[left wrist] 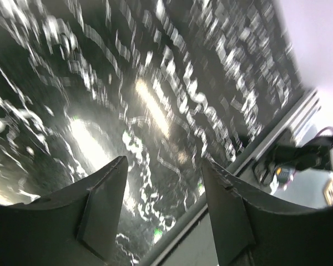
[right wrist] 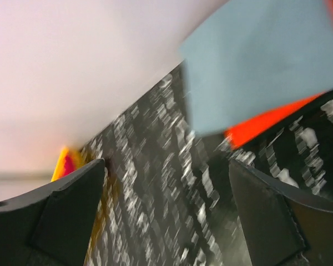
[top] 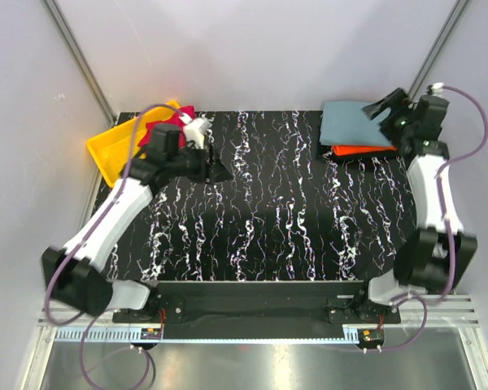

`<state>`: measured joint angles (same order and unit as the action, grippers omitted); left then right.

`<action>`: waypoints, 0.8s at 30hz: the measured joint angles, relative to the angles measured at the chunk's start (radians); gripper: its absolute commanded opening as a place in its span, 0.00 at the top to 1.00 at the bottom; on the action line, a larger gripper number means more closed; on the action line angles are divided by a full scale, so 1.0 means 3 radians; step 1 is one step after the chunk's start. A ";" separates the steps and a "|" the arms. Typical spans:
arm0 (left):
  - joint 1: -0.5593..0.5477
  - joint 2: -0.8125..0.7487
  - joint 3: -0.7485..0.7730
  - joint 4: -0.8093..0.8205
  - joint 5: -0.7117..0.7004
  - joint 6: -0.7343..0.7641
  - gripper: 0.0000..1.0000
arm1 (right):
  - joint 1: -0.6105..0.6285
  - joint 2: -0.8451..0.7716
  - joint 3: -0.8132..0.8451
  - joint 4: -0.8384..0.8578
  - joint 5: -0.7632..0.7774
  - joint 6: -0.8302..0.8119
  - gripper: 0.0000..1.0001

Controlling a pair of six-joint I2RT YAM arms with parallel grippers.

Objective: Fold and stack the t-shirts
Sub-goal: Reset both grippers

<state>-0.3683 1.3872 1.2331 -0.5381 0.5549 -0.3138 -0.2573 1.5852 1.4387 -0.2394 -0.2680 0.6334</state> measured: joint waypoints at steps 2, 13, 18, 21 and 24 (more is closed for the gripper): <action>0.0010 -0.0281 0.0043 0.0051 -0.0078 -0.0015 0.34 | 0.0206 -0.0443 -0.0177 -0.0189 -0.0006 -0.0038 0.00; 0.0022 -0.1551 -0.0328 0.0378 -0.0205 -0.0205 0.01 | 0.0820 -0.2485 -0.1305 -0.1280 -0.0404 -0.0104 0.00; 0.0022 -0.1835 -0.0659 0.0381 -0.0219 -0.0303 0.01 | 0.0820 -0.2875 -0.1429 -0.1490 -0.0449 -0.0149 0.00; 0.0022 -0.1925 -0.0739 0.0394 -0.0224 -0.0356 0.01 | 0.0820 -0.3005 -0.1391 -0.1509 -0.0422 -0.0182 0.00; 0.0022 -0.1970 -0.0753 0.0429 -0.0223 -0.0376 0.01 | 0.0820 -0.3015 -0.1291 -0.1513 -0.0390 -0.0198 0.00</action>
<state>-0.3618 0.7963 1.0073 -0.4095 0.4881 -0.4267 -0.0113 0.6807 1.0515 -0.6933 -0.3851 0.5739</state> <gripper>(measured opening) 0.984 0.994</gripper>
